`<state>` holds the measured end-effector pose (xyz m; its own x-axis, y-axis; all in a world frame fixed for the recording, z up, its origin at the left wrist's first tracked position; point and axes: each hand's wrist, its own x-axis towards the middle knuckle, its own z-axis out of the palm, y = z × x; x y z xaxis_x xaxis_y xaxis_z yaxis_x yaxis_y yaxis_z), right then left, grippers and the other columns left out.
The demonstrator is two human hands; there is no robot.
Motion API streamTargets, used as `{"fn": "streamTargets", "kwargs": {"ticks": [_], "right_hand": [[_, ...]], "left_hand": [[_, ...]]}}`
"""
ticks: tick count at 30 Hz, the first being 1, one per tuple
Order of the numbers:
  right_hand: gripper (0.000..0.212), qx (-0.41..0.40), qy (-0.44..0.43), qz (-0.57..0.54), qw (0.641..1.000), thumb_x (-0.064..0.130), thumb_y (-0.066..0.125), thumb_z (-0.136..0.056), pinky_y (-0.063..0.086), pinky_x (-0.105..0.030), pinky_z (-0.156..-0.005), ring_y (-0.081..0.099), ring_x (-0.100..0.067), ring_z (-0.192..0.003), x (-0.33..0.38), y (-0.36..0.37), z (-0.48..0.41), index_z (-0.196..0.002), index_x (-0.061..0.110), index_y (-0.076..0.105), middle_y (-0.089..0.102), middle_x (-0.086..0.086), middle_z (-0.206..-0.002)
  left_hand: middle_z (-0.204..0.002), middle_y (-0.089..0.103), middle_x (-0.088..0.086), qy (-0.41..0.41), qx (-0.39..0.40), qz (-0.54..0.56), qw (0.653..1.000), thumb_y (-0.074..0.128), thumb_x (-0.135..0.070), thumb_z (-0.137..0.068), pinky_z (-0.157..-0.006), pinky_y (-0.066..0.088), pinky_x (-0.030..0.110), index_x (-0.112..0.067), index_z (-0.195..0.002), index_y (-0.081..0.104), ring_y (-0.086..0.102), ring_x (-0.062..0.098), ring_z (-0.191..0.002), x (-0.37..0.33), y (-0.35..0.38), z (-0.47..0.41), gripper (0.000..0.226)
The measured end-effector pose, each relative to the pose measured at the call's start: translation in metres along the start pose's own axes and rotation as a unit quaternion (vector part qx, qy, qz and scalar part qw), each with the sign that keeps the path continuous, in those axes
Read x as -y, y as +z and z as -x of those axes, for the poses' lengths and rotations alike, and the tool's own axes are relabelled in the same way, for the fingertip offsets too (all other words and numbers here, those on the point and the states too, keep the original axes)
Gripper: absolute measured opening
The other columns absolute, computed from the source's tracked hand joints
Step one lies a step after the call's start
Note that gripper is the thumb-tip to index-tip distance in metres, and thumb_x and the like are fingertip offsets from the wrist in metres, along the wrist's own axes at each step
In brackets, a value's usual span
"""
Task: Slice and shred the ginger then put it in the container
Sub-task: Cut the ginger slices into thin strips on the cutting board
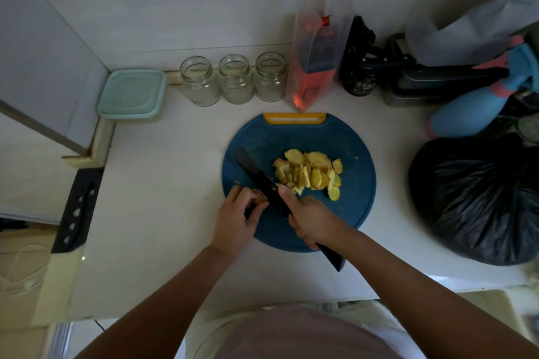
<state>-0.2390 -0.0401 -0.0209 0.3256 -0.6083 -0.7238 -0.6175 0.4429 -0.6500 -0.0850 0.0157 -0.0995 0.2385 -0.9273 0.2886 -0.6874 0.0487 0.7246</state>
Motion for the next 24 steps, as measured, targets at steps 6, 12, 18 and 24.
{"fn": "streamTargets", "kwargs": {"ticks": [6,12,18,24], "right_hand": [[0.061,0.021,0.022,0.018,0.999,0.068,0.029,-0.094,0.027,-0.014,-0.036,0.030,-0.010,-0.030,0.004,-0.002,-0.004,-0.067,0.013,0.037,0.035,0.001,-0.045],[0.064,0.006,0.009,0.077,0.997,0.070,0.027,-0.093,0.031,-0.019,-0.036,0.037,-0.014,-0.035,0.003,0.001,-0.010,-0.065,0.013,0.039,0.040,-0.006,-0.053],[0.052,0.003,-0.005,0.133,0.991,0.061,0.024,-0.098,0.033,-0.023,-0.048,0.041,-0.012,-0.051,0.007,0.002,-0.010,-0.068,0.022,0.039,0.044,-0.001,-0.062],[0.052,-0.032,-0.042,0.194,0.980,0.058,0.021,-0.099,0.030,-0.018,-0.054,0.038,-0.008,-0.057,0.003,0.017,-0.020,-0.065,0.022,0.037,0.043,0.002,-0.066]], "left_hand": [[-0.079,0.048,-0.006,0.019,-0.001,0.001,1.000,0.072,-0.014,-0.080,-0.070,0.035,-0.001,-0.007,-0.078,0.058,0.043,-0.003,-0.072,0.001,0.000,0.001,0.016],[-0.080,0.049,-0.006,0.009,0.002,0.005,1.000,0.074,-0.009,-0.078,-0.069,0.036,0.000,-0.003,-0.079,0.061,0.043,-0.004,-0.072,0.003,0.002,0.001,0.014],[-0.083,0.045,-0.010,0.006,0.007,0.016,1.000,0.072,-0.011,-0.080,-0.070,0.034,-0.002,-0.004,-0.080,0.061,0.040,-0.006,-0.073,0.001,0.000,0.000,0.013],[-0.082,0.050,-0.001,-0.005,0.009,0.013,1.000,0.058,-0.024,-0.086,-0.070,0.034,-0.002,-0.002,-0.084,0.063,0.040,-0.006,-0.073,0.001,0.000,0.002,0.022]]}}
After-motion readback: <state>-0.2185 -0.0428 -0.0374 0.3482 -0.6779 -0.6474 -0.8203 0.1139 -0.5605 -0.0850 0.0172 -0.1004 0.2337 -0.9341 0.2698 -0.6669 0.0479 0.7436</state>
